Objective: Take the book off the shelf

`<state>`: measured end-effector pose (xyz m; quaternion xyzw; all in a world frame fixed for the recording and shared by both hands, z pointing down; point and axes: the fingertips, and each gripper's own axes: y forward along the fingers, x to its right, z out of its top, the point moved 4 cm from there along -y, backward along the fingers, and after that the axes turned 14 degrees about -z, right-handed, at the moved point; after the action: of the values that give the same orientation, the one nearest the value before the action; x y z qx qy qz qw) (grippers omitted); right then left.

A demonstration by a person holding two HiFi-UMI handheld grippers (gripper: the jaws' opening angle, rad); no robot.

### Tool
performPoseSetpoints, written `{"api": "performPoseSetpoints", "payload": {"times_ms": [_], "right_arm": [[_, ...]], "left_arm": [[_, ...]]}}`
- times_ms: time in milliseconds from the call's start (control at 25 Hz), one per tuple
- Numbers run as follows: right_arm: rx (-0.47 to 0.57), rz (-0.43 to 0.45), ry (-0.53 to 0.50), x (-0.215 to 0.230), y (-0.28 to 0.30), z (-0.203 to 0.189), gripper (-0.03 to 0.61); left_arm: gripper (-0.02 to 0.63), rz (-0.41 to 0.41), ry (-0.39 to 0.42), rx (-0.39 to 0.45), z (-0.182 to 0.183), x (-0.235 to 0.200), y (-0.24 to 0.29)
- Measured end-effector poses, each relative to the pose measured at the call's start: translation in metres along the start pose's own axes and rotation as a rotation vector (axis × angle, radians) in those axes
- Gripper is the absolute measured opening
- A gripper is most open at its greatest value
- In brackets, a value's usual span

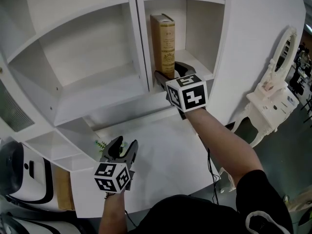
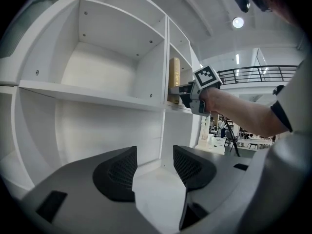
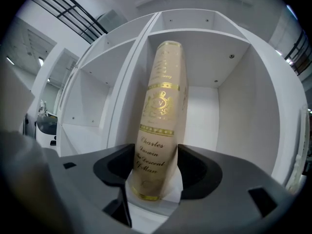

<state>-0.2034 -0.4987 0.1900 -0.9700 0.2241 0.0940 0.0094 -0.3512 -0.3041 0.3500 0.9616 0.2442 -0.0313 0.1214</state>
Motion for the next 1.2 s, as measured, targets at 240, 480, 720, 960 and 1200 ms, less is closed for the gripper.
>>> {"api": "performPoseSetpoints", "payload": {"times_ms": [240, 480, 720, 960, 1200], "right_arm": [[-0.014, -0.061, -0.016, -0.004, 0.005, -0.003, 0.284], [-0.027, -0.079, 0.048, -0.002, -0.004, -0.003, 0.241], [-0.028, -0.114, 0.105, -0.004, -0.029, -0.003, 0.222], [0.002, -0.115, 0.142, -0.006, -0.065, -0.004, 0.218], [0.036, -0.073, 0.189, 0.007, -0.104, -0.005, 0.213]], "left_arm": [[0.233, -0.024, -0.011, -0.002, -0.008, -0.004, -0.010], [0.234, -0.049, -0.013, -0.002, -0.016, -0.011, -0.030], [0.233, -0.076, -0.011, -0.002, -0.024, -0.022, -0.054], [0.233, -0.069, -0.024, 0.013, -0.029, -0.026, -0.071], [0.233, -0.058, 0.022, 0.041, -0.016, 0.002, -0.072]]}}
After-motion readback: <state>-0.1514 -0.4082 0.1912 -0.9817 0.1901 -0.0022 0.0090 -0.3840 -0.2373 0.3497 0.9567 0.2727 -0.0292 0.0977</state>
